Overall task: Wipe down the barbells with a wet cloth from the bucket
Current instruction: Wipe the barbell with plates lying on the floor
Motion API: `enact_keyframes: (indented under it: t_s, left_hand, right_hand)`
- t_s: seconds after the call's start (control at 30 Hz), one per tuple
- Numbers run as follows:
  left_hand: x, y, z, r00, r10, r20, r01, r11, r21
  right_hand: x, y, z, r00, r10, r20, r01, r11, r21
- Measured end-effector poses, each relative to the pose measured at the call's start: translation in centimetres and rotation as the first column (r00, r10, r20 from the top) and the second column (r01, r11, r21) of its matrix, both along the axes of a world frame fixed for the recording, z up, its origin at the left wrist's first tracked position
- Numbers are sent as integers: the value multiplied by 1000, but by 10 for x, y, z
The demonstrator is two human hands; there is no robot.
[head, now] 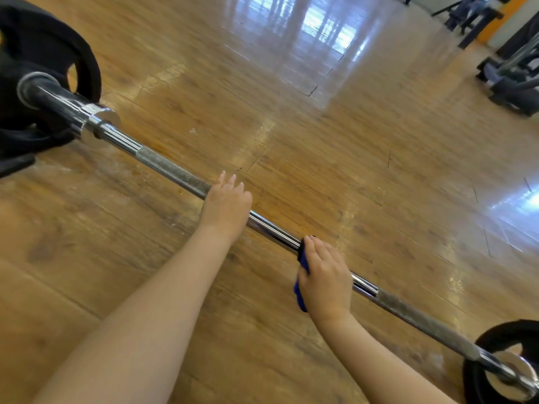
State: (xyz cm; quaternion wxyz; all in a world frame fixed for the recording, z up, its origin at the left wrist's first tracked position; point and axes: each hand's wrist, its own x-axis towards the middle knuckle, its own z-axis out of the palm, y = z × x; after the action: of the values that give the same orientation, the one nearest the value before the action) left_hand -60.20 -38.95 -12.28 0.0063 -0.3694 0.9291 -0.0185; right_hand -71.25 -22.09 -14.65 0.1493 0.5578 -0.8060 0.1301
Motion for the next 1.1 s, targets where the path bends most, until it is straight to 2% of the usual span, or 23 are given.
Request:
enact_keyframes:
  t_s: [0.17, 0.33, 0.53, 0.7, 0.83, 0.97, 1.1]
  left_hand:
    - [-1, -1, -2, 1000, 6, -9, -6, 1000, 7]
    - [0, 0, -1, 1000, -5, 3, 5, 1000, 11]
    - [2, 0, 4, 999, -21, 45, 20, 1000, 14]
    - [0, -1, -2, 1000, -31, -4, 31, 999, -12]
    - [3, 1, -7, 998, -27, -59, 23, 998, -57]
    - [12, 6, -26, 990, -67, -122, 40, 977, -209]
    - [11, 1, -22, 980, -148, -137, 111, 963, -246]
  right_hand:
    - [38, -68, -4, 995, 93, 17, -93, 996, -1]
    - [24, -46, -1, 992, 118, -36, -117, 993, 12]
    - [-16, 28, 1, 998, -37, -46, 38, 999, 12]
    - [-12, 24, 1, 993, -120, 7, 120, 993, -13]
    - [12, -19, 0, 999, -16, 28, 17, 999, -35]
    - [40, -66, -1, 997, 52, 51, -49, 998, -41]
    - [33, -56, -2, 995, 97, 6, -97, 995, -34]
